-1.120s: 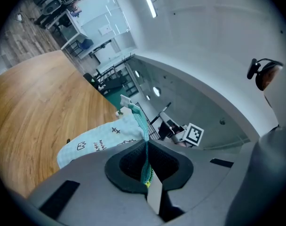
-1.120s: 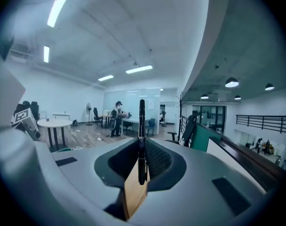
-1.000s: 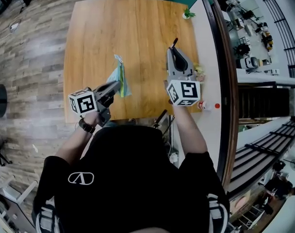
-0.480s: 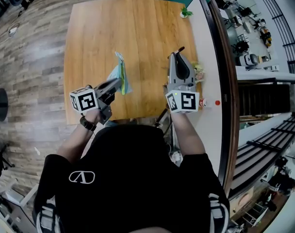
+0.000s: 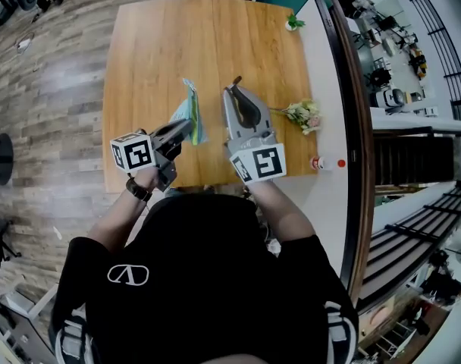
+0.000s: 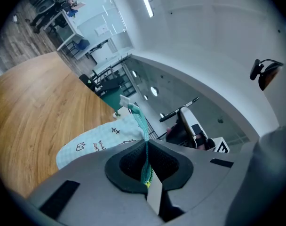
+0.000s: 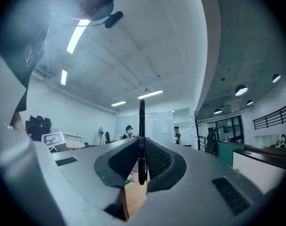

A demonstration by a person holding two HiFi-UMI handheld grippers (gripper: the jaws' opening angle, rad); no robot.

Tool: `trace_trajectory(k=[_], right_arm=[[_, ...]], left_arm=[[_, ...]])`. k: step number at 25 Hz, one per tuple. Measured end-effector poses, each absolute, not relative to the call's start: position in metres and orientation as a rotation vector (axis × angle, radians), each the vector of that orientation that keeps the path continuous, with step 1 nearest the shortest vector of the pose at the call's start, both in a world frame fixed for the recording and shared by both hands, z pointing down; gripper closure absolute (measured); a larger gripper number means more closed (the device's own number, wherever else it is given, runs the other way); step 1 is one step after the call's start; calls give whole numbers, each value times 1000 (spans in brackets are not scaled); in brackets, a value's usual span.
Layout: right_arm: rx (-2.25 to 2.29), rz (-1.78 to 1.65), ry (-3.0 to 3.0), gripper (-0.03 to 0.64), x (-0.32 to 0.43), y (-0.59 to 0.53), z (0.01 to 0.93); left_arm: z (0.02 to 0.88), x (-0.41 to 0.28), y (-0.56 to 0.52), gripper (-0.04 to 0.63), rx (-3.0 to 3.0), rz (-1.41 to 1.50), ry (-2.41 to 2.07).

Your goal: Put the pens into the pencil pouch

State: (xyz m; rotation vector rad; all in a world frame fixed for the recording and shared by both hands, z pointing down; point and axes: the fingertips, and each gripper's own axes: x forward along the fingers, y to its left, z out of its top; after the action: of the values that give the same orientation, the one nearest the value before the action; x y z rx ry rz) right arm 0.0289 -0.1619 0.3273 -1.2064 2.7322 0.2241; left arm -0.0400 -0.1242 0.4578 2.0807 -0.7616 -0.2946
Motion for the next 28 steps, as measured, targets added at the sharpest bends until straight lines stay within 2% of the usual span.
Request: trace_trajectory(k=[7, 23, 28], right_arm=[[-1071, 160, 2784, 572, -9, -145, 331], [-1112, 8, 2872, 569, -22, -144, 365], [-1130, 16, 2850, 511, -19, -143, 364]], left_arm=[[450, -40, -123, 580, 2084, -317, -756], [401, -35, -128, 580, 2148, -423, -684], [405, -39, -132, 580, 2144, -425, -699]])
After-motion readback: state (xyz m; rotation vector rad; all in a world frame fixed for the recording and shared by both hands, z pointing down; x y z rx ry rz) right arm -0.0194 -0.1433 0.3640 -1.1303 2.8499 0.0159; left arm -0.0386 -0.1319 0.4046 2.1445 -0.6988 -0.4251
